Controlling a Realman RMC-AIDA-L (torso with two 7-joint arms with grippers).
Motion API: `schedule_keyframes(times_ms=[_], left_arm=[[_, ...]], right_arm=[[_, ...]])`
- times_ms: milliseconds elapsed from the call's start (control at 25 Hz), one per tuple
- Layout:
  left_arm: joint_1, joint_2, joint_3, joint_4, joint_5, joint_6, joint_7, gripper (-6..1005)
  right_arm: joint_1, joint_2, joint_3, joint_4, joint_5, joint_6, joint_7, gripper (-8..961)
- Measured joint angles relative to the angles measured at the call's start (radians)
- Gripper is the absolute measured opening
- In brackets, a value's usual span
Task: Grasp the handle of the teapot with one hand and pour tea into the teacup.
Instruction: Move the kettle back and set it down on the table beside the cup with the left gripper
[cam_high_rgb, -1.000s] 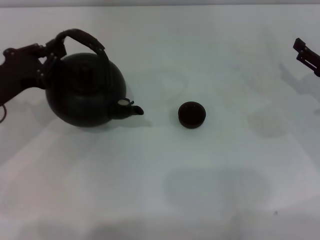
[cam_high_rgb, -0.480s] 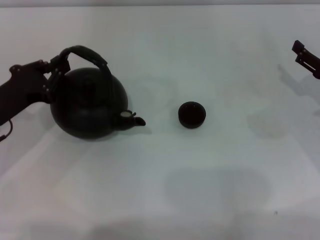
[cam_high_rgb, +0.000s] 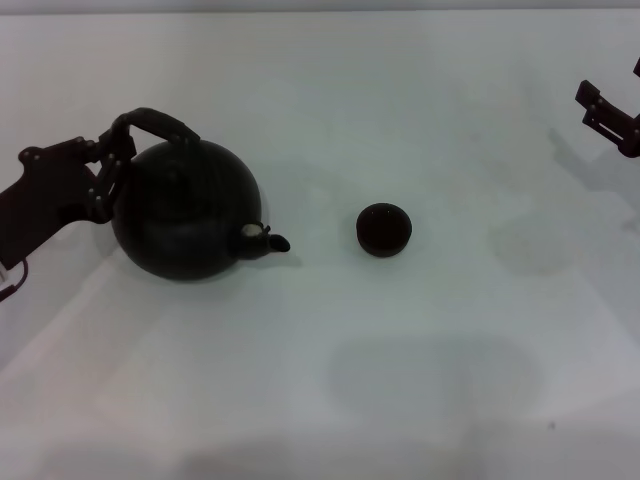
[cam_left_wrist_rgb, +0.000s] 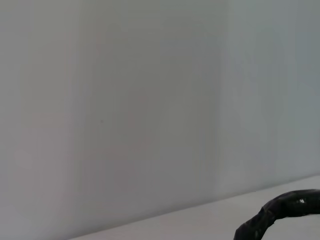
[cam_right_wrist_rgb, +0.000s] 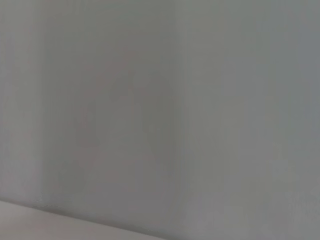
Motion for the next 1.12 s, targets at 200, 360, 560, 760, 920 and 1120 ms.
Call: schedule_keyframes(times_ms=[200, 360, 560, 760, 920, 1120], left_arm=[[-0.006, 0.000, 0.000, -0.030, -0.019, 0.004, 0.048, 138], [-0.008, 0.000, 0.000, -0.035, -0.020, 0.006, 0.066, 193], [-0.003, 0.000, 0.000, -0.037, -0.024, 0.011, 0.078, 261], [0.005, -0.001, 0.001, -0.047, -0.039, 0.025, 0.115, 382], [0.039, -0.002, 0.000, -0.049, -0.088, 0.065, 0.172, 643], [0.108, 0.001, 0.000, -0.050, -0.162, 0.133, 0.219, 785]], right_arm=[[0.001, 0.000, -0.001, 0.000, 0.000, -0.001, 0.001, 872], [0.002, 0.000, -0.002, 0.000, 0.000, -0.002, 0.001, 872], [0.005, 0.000, -0.005, 0.000, 0.000, -0.005, -0.001, 872], [0.005, 0.000, -0.013, -0.002, 0.000, -0.006, -0.006, 872], [-0.013, -0.002, -0.012, -0.024, 0.000, 0.004, -0.001, 872], [-0.050, -0.006, -0.006, -0.046, 0.000, 0.035, 0.002, 871]])
